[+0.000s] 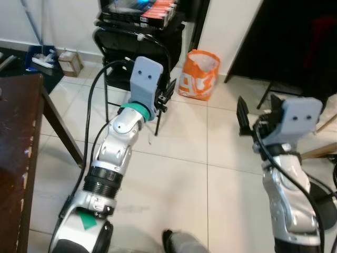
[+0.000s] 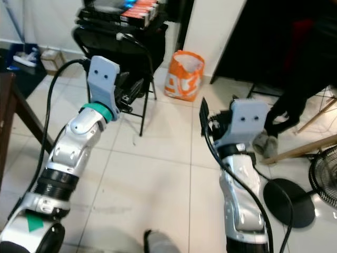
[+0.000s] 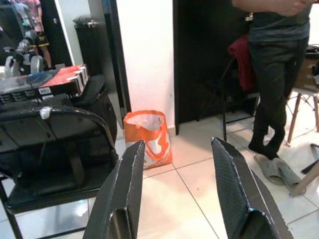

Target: Setting the table

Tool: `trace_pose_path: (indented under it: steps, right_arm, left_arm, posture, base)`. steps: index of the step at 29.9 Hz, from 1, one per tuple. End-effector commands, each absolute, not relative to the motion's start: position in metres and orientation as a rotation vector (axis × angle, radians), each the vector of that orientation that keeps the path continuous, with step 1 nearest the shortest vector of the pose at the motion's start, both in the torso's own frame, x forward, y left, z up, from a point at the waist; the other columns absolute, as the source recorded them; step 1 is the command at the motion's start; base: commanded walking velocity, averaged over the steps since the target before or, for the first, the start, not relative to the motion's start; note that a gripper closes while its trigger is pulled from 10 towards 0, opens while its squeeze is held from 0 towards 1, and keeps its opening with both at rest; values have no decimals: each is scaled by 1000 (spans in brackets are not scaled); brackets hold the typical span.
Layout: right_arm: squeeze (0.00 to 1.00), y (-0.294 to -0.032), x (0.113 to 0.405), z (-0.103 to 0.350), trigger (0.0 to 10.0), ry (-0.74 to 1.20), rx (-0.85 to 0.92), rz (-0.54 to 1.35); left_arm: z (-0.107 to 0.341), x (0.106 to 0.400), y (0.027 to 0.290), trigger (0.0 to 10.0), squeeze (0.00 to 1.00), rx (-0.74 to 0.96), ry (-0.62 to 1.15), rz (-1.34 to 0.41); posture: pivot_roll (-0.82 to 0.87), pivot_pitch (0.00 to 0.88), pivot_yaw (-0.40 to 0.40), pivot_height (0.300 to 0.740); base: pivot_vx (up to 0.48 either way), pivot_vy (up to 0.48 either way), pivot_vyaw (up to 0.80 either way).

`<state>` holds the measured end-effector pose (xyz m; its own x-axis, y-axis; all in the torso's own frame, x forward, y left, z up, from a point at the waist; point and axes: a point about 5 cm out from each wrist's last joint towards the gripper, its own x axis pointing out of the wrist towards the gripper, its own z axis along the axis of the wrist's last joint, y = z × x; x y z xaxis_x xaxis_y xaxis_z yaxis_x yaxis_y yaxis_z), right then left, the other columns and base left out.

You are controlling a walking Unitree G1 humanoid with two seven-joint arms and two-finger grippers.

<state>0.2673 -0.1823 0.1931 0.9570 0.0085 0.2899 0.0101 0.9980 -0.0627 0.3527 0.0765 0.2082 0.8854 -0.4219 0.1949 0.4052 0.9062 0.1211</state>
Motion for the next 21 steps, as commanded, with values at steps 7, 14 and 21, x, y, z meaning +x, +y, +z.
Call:
trace_pose_path:
  steps: [7,14,21]
  right_arm:
    - [0,-185,266,189,10000,-280,-61,-16]
    - [0,-185,266,189,10000,-280,-60,-16]
    - [0,-185,265,189,10000,-277,-59,-18]
  left_arm:
    - [205,351,70,10000,0,82,-205,-451]
    - [205,351,69,10000,0,81,-206,-453]
    - [205,351,69,10000,0,80,-205,-454]
  posture:
    - [-83,0,23,740]
    - [-83,0,24,740]
    - [-83,0,24,740]
  base:
    - [0,0,-800]
    - [0,0,-800]
    - [0,0,-800]
